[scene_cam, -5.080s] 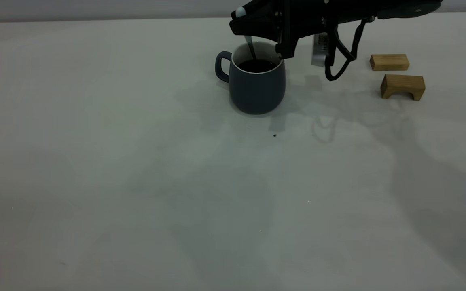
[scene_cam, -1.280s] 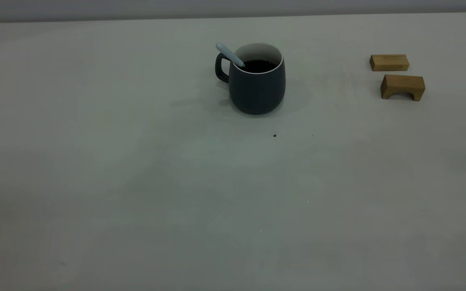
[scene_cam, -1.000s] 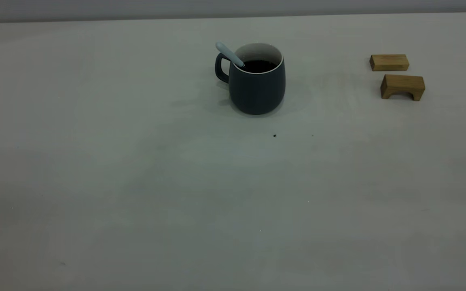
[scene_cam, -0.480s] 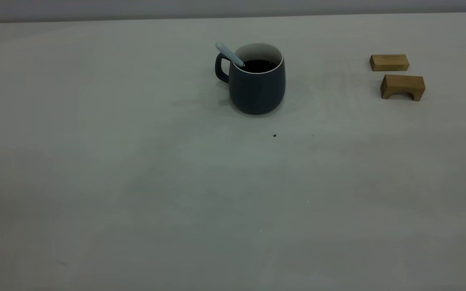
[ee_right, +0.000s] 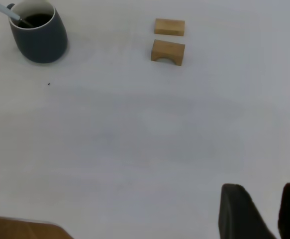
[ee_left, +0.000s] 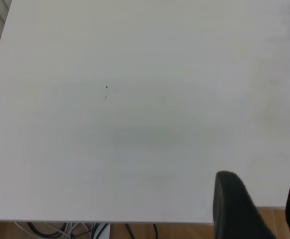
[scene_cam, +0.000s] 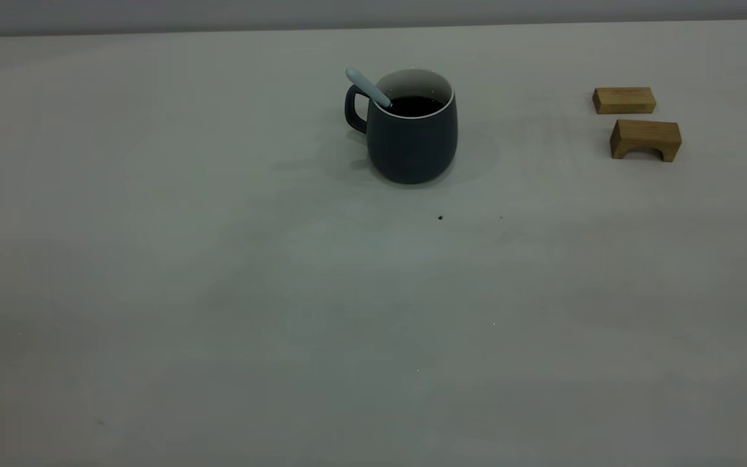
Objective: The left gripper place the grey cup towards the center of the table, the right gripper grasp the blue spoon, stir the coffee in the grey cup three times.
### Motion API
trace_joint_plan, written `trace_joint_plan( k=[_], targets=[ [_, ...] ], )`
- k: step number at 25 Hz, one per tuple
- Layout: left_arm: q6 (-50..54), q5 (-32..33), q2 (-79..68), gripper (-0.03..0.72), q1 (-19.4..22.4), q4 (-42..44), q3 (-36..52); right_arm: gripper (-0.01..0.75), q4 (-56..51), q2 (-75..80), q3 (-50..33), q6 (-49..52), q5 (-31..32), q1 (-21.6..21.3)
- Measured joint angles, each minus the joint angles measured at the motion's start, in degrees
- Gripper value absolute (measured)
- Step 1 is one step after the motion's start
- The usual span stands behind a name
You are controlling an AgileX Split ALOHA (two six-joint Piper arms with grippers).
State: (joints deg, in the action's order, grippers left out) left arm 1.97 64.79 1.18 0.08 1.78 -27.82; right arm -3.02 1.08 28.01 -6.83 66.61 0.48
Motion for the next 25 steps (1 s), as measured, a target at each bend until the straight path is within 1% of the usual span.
trace_joint_plan(
  k=[8, 14, 25],
  targets=[
    [0.00, 0.00, 0.00, 0.333, 0.00, 0.00, 0.00, 0.237, 0.14, 0.00, 0.00, 0.43, 0.00, 0.00],
    [0.00, 0.00, 0.00, 0.333, 0.00, 0.00, 0.00, 0.237, 2.28, 0.00, 0.00, 4.12, 0.00, 0.00],
    [0.00, 0.00, 0.00, 0.333, 0.00, 0.00, 0.00, 0.237, 2.34, 0.00, -0.84, 4.61, -0.92, 0.00]
  ],
)
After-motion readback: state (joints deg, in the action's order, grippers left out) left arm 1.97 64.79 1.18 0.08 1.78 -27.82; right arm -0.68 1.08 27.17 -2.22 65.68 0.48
